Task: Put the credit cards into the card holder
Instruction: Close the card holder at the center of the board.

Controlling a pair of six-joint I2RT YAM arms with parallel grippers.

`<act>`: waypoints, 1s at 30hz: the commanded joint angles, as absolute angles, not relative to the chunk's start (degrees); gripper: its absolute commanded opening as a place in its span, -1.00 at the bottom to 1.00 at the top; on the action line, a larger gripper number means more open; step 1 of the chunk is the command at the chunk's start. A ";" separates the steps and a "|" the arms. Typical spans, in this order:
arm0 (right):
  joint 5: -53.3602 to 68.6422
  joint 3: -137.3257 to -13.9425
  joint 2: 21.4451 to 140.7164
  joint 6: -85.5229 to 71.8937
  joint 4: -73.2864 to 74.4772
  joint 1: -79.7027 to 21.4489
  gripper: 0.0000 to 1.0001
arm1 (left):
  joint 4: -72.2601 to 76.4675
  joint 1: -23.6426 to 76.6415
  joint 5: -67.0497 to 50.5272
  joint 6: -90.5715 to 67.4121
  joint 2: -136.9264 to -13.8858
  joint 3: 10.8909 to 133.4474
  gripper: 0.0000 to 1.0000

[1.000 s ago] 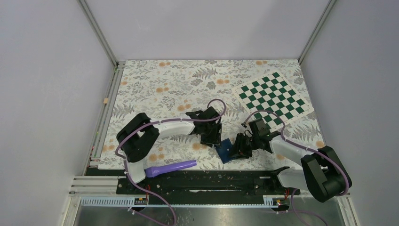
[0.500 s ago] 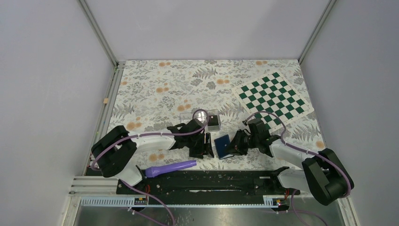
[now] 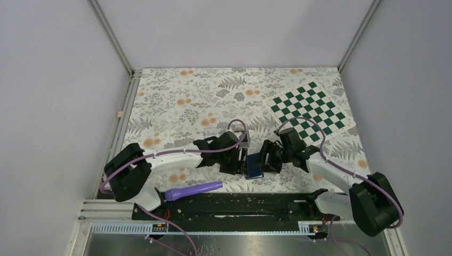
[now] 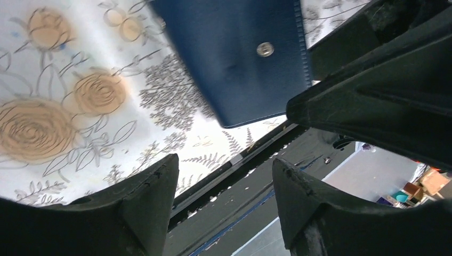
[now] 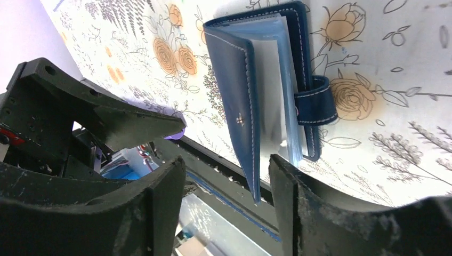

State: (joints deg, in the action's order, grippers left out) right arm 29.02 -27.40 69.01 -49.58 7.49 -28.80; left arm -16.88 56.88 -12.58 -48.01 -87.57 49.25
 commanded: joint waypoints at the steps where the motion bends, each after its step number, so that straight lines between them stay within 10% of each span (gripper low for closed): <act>1: 24.16 -29.15 63.62 -43.23 17.50 -26.30 0.33 | -17.09 58.12 -9.78 -45.57 -90.21 54.17 0.30; 13: 36.68 -26.93 76.64 -42.98 5.62 -14.81 0.06 | -15.40 55.60 -7.53 -52.54 -97.68 55.64 0.21; 30: 38.05 -18.17 84.24 -57.94 -19.77 -14.33 -0.43 | -17.46 54.58 -8.13 -53.00 -105.71 58.45 -0.41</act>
